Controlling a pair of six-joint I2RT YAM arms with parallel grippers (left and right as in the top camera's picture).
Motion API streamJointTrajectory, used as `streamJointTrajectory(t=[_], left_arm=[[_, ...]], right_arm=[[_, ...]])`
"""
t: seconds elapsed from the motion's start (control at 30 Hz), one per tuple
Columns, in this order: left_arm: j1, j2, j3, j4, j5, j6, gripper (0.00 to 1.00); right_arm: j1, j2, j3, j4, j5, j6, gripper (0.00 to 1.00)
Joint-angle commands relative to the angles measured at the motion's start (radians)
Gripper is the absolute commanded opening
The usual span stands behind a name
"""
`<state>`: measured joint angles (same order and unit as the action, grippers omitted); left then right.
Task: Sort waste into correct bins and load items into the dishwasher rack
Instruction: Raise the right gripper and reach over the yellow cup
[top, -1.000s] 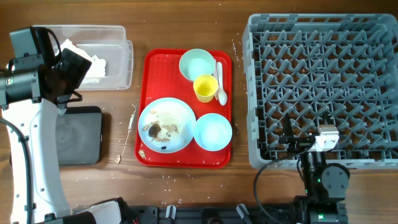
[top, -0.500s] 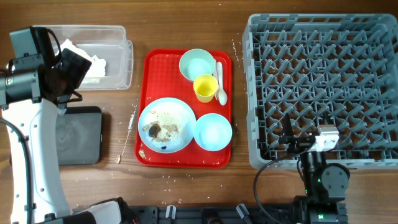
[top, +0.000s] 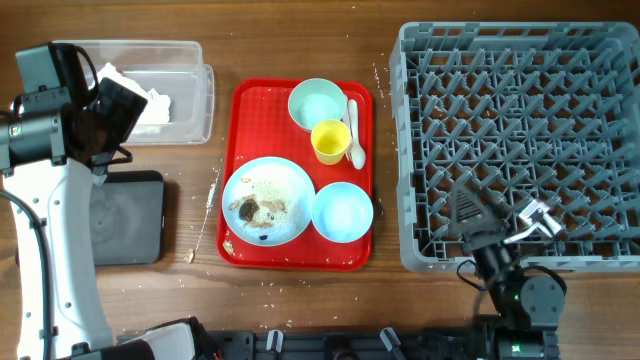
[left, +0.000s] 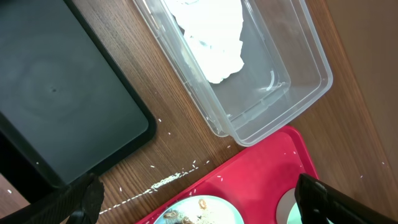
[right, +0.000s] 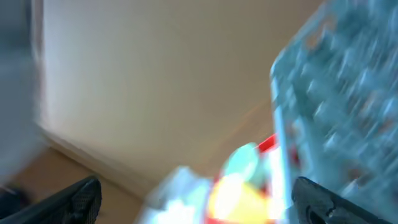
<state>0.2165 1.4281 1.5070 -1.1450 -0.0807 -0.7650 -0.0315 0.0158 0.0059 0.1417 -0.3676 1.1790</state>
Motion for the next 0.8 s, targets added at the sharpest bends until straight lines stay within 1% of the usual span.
streamJointTrajectory(t=[0.0,0.07,0.1,0.2,0.3,0.4,0.47,0.57,0.7,0.77], left_arm=[[0.004,0.008,-0.002,0.000,-0.014,0.001,1.00],[0.004,0.008,-0.002,-0.001,-0.014,0.001,1.00],[0.005,0.008,-0.002,-0.001,-0.014,0.001,1.00],[0.004,0.008,-0.002,0.000,-0.014,0.001,1.00],[0.004,0.008,-0.002,-0.001,-0.014,0.001,1.00],[0.004,0.008,-0.002,-0.001,-0.014,0.001,1.00],[0.004,0.008,-0.002,-0.001,-0.014,0.001,1.00],[0.004,0.008,-0.002,0.000,-0.014,0.001,1.00],[0.004,0.008,-0.002,-0.001,-0.014,0.001,1.00],[0.004,0.008,-0.002,0.000,-0.014,0.001,1.00]], right_arm=[[-0.005,-0.006,-0.001,0.213,-0.120,0.340,1.00],[-0.006,-0.006,0.001,0.416,-0.114,0.306,1.00],[-0.006,-0.006,0.011,0.472,-0.085,0.293,1.00],[-0.006,0.005,0.074,0.464,-0.020,0.200,1.00],[-0.006,0.063,0.153,0.451,-0.007,0.090,1.00],[-0.006,0.199,0.293,0.412,-0.095,-0.089,1.00],[-0.005,0.323,0.421,0.351,-0.222,-0.227,1.00],[-0.005,0.539,0.651,0.164,-0.392,-0.388,1.00],[-0.005,0.858,0.995,-0.163,-0.495,-0.636,1.00],[-0.002,0.975,1.116,-0.259,-0.510,-0.713,0.99]])
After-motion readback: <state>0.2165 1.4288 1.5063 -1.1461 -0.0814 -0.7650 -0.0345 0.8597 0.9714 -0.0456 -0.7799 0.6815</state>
